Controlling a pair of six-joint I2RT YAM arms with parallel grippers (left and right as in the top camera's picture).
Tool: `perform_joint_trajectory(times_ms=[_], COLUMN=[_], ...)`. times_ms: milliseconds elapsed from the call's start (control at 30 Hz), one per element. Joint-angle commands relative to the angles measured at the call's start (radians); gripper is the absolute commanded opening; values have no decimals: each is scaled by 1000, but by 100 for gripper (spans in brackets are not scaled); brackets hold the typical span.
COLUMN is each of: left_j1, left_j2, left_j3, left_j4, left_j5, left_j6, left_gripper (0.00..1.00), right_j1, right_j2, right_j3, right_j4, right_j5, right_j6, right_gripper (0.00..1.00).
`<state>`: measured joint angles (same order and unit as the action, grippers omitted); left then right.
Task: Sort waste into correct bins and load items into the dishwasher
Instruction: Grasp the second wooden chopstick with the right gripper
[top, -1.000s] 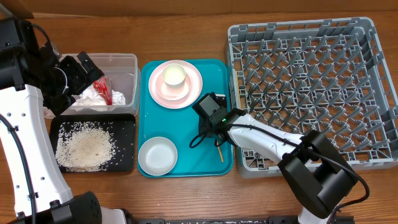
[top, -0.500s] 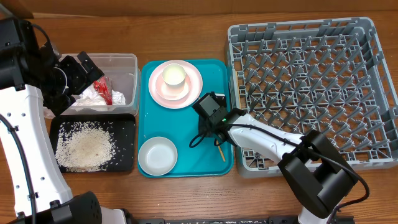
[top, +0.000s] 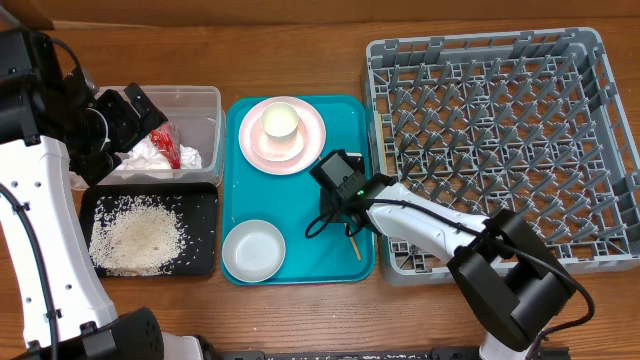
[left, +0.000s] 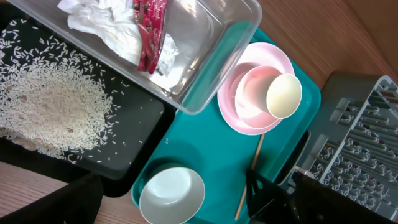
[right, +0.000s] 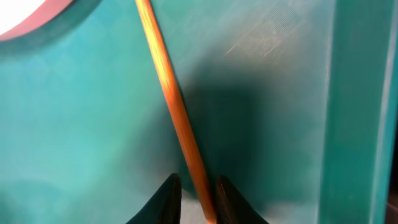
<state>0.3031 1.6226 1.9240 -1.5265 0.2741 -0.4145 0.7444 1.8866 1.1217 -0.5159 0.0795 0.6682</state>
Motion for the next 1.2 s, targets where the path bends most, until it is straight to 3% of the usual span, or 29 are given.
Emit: perform_joint_trajectory(times_ms=[0, 267, 600, 1167], left_j1=[4, 4, 4, 4], left_j2=[-1, -1, -1, -1], left_j3=[13, 13, 13, 13], left_j4=[2, 2, 2, 2], left_j5=[7, 7, 7, 7], left_j6=[18, 18, 18, 18], left_gripper=[100, 100, 100, 100], right_j1=[-6, -6, -2, 0], right_j2=[-22, -22, -22, -22], right_j3=[2, 2, 2, -2], right_j4=[-4, 13, 5, -25], right_j5=[-104, -246, -135, -74], right_j6=[-5, 47, 5, 5], right_gripper=[21, 22, 15, 15])
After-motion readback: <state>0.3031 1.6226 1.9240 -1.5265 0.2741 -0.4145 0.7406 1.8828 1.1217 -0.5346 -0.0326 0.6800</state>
